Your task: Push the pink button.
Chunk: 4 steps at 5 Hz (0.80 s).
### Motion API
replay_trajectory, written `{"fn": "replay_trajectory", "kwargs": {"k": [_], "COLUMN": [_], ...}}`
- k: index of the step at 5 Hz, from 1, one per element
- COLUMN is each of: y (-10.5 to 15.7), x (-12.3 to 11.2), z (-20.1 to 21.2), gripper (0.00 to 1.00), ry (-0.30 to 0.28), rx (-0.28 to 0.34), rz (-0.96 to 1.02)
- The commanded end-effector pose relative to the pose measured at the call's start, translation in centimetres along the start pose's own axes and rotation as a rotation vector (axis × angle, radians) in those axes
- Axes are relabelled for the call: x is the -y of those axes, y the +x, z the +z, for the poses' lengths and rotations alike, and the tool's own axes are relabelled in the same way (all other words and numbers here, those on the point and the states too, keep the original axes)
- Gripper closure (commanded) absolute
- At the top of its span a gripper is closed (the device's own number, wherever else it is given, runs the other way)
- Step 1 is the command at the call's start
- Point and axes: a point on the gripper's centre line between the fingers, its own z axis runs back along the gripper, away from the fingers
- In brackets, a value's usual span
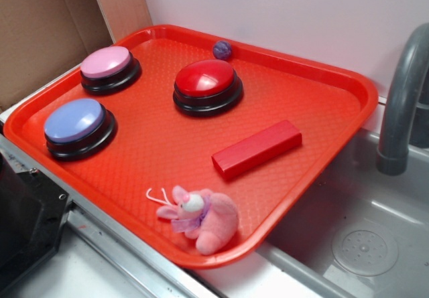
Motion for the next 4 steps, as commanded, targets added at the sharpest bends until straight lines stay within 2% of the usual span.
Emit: {"fn": "replay_trajectory", "kwargs": {"k": [1, 2, 4], "y": [0.0, 1.8, 8.9], "x": [0.0, -5.1, -12.5], "z": [0.0, -3.8, -8.9], "gripper": [0.00, 0.00, 0.00], "ry": [0.000, 0.023, 0.121], "rx": [0.000, -0.108, 0.081], "rz": [0.000, 0.204, 0.411]}}
